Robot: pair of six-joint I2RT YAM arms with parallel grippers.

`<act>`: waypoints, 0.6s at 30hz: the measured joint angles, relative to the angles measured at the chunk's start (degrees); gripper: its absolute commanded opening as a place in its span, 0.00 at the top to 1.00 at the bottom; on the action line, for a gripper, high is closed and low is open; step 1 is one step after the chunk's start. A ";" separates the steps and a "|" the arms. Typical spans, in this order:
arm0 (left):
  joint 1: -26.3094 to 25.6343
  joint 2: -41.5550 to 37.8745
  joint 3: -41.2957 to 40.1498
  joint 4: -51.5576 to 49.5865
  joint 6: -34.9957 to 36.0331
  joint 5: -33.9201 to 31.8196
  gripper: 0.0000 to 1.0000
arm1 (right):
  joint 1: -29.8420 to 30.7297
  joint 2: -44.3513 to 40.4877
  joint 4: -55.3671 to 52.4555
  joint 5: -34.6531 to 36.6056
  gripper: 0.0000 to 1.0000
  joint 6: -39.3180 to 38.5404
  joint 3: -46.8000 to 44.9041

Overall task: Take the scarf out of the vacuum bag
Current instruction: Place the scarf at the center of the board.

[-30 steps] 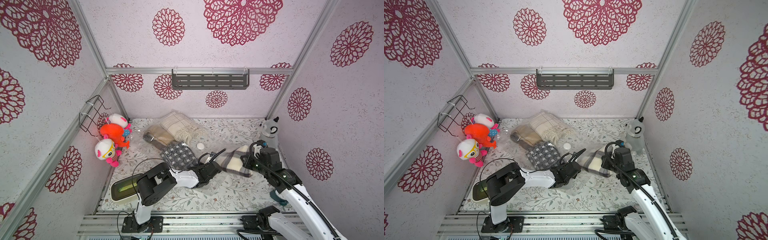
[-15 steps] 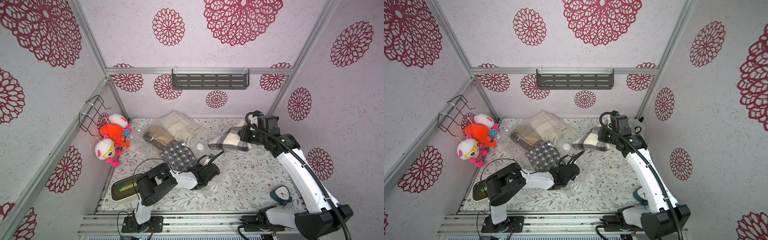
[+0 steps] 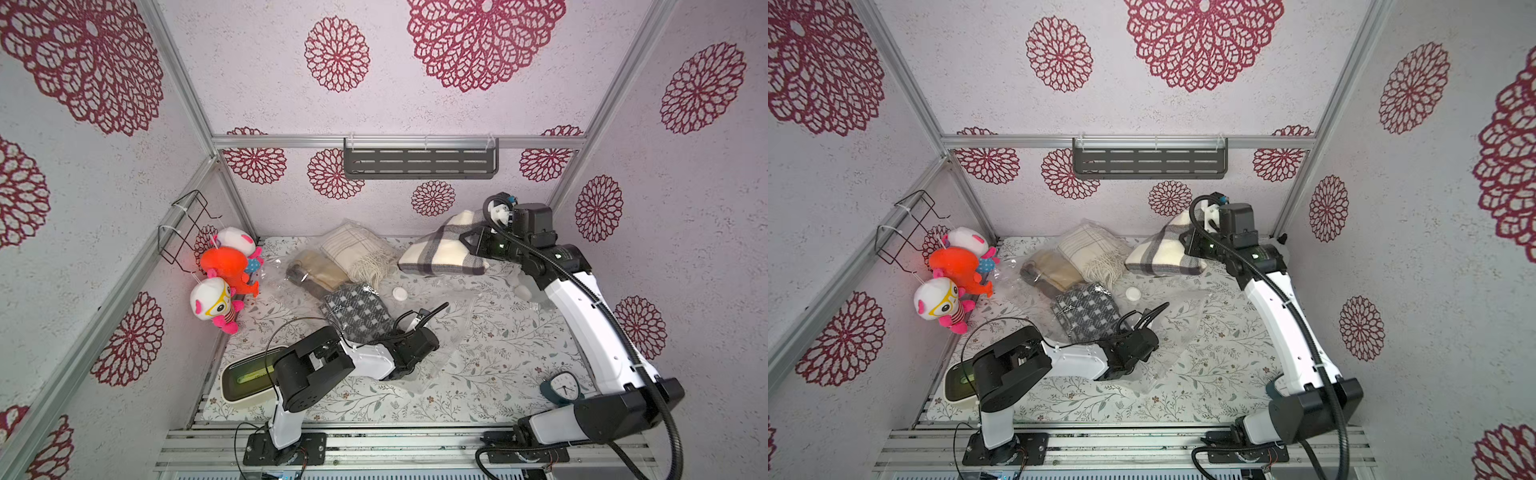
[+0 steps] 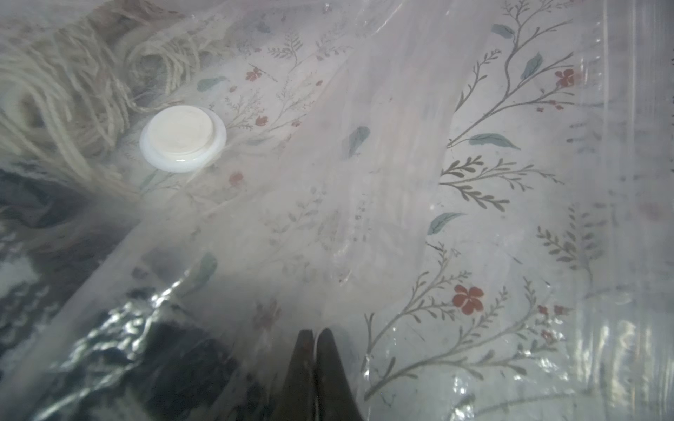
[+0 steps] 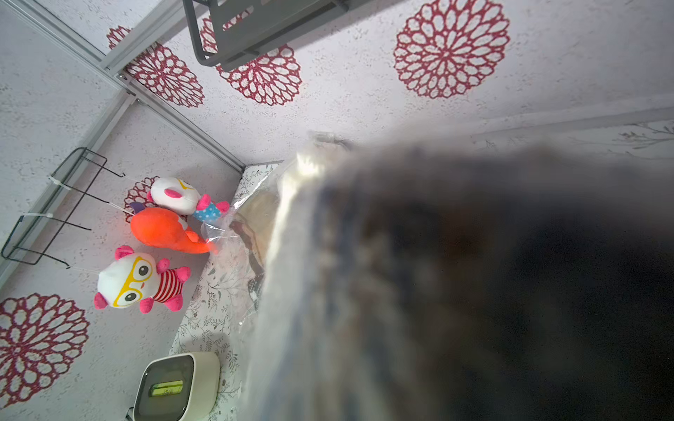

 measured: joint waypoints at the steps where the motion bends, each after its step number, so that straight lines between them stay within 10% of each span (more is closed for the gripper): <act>1: 0.00 -0.28 -0.20 -0.04 0.00 0.07 1.00 | -0.39 2.43 0.85 -0.55 1.00 -0.33 1.42; 9: -0.44 -5.18 -5.38 -0.76 1.29 1.51 1.00 | -5.09 26.16 6.03 -6.86 1.00 -4.79 12.83; 18: -0.61 -11.61 -12.72 -0.79 2.89 2.97 1.00 | -14.82 34.69 2.38 -12.66 1.00 -13.53 12.02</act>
